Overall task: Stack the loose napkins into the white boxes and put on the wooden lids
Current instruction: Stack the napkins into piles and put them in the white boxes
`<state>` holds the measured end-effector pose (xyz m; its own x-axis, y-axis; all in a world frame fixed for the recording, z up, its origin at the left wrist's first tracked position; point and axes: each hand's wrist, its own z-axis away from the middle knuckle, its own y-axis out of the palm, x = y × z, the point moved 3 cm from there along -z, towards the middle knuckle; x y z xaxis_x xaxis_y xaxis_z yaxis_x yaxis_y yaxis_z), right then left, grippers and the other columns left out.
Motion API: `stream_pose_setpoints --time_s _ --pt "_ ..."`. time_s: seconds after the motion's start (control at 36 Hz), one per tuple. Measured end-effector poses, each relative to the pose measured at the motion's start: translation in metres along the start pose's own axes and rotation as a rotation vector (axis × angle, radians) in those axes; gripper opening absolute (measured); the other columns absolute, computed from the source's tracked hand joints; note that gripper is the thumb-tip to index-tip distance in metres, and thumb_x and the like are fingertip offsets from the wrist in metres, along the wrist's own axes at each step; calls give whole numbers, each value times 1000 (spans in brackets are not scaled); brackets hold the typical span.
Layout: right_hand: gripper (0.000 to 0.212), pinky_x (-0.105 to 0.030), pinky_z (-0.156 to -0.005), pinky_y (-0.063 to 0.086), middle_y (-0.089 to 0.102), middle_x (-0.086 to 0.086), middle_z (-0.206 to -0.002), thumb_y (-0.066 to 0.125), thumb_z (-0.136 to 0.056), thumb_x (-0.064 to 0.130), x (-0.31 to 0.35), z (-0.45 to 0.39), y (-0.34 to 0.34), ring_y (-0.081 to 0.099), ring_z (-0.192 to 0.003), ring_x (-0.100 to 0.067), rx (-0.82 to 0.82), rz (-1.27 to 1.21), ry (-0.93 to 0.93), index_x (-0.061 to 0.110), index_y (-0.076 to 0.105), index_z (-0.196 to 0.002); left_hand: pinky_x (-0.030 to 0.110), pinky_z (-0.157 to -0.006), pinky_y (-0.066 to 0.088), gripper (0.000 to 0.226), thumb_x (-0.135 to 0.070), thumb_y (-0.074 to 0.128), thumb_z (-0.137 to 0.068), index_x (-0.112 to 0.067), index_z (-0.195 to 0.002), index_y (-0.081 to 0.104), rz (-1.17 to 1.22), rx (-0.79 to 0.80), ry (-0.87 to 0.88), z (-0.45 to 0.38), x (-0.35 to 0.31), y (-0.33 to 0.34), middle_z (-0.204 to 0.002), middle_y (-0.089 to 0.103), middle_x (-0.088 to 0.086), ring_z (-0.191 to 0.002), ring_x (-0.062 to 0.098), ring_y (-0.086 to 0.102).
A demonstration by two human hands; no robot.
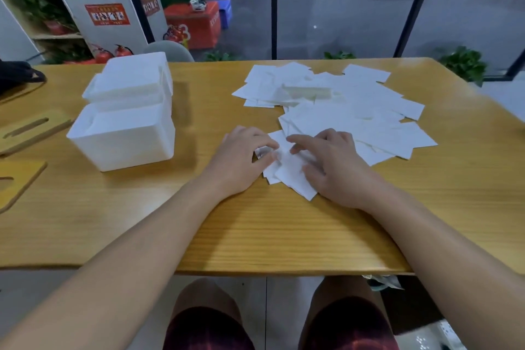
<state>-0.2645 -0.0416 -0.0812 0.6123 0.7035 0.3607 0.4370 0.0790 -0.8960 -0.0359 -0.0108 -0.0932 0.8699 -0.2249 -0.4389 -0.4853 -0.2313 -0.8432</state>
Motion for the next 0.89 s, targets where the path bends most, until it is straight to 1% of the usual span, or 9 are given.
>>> stream_pose_setpoints --time_s 0.11,0.22,0.33,0.39,0.44,0.53,0.58,0.69,0.89 --pt "59 -30 -112 20 60 22 -118 59 -93 19 -1 0 2 43 -115 -12 -88 40 -44 36 55 -150 43 -111 37 19 -40 64 -107 -35 -121 76 -37 -71 18 3 -3 -4 -128 64 -18 -127 12 47" --pt "31 -39 -109 28 59 15 -107 63 -91 22 -1 -1 5 47 -109 -19 -200 71 -92 32 76 -117 41 -106 39 21 -43 56 -112 -36 -113 76 76 -131 27 14 -23 -6 -113 69 -23 -114 7 52" --pt "12 -42 -110 28 60 13 -110 78 -88 27 1 4 -2 51 -118 -23 -339 64 -102 31 74 -98 31 -95 46 22 -56 71 -100 -37 -109 76 270 -105 -11 28 -49 -1 -97 71 -19 -105 6 61" --pt "10 -46 -114 28 63 14 -115 79 -90 31 5 10 -8 51 -125 -20 -379 47 -119 31 71 -96 25 -81 46 16 -49 78 -98 -35 -105 77 339 -117 -29 31 -52 0 -93 72 -14 -97 7 65" --pt "12 -45 -114 31 67 14 -111 79 -92 34 8 18 -13 52 -122 -12 -370 -28 -97 29 70 -99 23 -71 44 4 -33 78 -101 -30 -97 77 421 -138 -36 32 -53 -2 -85 71 -11 -78 6 62" --pt "16 -25 -89 47 71 17 -97 81 -93 34 6 36 -21 59 -97 -2 -317 -278 64 31 70 -105 23 -68 46 10 -18 76 -103 -17 -93 77 563 -143 -30 39 -54 -9 -82 71 2 -72 11 59" --pt "15 -18 -73 46 72 13 -90 81 -95 33 1 48 -24 63 -83 -3 -324 -413 106 33 71 -105 26 -69 46 8 -18 74 -104 -16 -97 78 615 -94 -35 46 -52 -14 -79 66 12 -71 17 55" --pt "18 -18 -67 46 72 7 -80 82 -95 25 -9 65 -21 63 -71 -10 -223 -501 144 34 74 -108 21 -68 44 14 -16 75 -101 -27 -109 79 530 43 -58 58 -46 -11 -68 53 -4 -64 12 49" --pt "13 -20 -68 49 71 12 -83 85 -92 30 -13 69 -13 63 -75 -11 -214 -375 170 34 75 -100 21 -67 47 13 -22 79 -94 -34 -94 76 316 68 5 65 -53 -5 -74 58 -8 -66 6 53"
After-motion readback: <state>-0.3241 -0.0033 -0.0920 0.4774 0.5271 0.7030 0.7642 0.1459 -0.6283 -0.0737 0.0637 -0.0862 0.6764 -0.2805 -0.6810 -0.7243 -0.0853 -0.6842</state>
